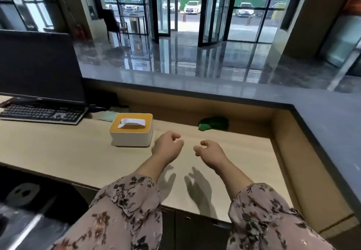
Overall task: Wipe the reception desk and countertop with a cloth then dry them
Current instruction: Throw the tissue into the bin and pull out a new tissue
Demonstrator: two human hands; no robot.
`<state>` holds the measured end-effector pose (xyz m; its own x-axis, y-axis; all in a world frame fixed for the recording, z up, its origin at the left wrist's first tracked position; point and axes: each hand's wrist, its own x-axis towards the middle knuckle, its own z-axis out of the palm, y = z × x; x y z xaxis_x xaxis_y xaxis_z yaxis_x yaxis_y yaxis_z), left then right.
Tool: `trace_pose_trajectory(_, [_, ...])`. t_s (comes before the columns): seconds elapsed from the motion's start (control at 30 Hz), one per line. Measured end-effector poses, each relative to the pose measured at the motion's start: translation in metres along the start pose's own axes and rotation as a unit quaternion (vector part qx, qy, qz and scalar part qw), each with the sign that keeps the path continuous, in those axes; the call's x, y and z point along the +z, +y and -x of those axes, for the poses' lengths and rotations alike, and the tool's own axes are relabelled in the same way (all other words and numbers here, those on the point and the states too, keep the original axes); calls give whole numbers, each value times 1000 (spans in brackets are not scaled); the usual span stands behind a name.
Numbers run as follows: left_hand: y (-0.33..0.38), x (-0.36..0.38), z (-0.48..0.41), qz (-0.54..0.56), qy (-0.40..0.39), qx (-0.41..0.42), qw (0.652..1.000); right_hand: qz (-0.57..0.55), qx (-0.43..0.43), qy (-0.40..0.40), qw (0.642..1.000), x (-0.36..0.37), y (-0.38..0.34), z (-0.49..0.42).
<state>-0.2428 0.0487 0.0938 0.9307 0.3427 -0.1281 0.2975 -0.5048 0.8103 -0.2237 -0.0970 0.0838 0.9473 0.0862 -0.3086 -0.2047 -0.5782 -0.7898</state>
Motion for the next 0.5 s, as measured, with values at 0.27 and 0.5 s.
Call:
trace_pose_trajectory(0.27, [-59,-83,-74,-59,183,-79,978,-11,-3,-61,998,65,-46,-58])
trace_pose_trajectory(0.5, [-106,-111,-133,-25,167,-126,978,-78,19,-116,990,120,-83,-100])
